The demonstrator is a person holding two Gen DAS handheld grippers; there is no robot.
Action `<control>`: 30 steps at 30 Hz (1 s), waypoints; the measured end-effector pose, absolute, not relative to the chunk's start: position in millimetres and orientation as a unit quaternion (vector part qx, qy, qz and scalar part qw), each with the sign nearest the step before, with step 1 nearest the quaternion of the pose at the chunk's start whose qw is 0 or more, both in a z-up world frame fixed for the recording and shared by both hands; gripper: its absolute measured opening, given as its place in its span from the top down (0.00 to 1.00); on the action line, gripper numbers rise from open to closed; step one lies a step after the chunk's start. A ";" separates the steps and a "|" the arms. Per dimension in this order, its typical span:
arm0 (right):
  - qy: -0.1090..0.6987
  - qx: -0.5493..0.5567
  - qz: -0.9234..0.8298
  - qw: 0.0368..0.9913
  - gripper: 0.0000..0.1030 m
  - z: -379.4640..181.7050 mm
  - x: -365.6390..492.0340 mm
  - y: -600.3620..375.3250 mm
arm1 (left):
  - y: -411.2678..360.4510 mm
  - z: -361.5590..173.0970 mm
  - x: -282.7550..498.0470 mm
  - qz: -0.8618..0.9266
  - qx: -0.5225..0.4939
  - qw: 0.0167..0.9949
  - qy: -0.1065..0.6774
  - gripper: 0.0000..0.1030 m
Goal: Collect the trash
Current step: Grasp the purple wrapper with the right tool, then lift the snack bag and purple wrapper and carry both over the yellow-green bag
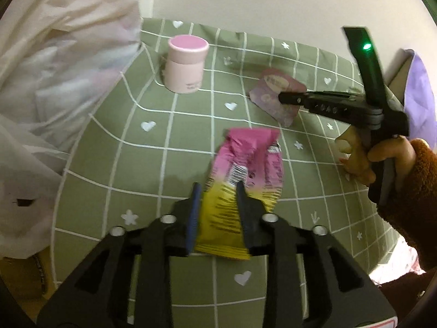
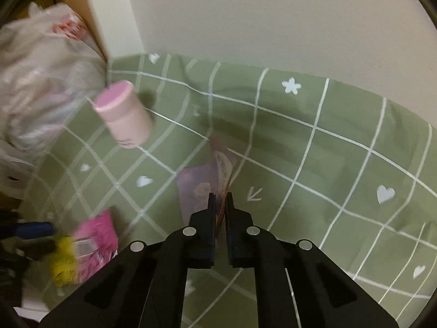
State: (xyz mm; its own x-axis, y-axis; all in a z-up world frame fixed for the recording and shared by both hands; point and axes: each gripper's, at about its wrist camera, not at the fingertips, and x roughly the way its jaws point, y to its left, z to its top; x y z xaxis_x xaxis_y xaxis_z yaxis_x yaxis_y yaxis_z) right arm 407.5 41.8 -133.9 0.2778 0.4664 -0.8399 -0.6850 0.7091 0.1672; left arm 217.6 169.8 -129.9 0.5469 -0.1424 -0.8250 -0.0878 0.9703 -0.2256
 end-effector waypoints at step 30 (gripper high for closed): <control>0.430 0.034 0.243 0.869 0.94 -54.9 311.9 -178.8 | 161.5 -115.7 199.8 -0.054 -0.132 0.901 0.409 0.42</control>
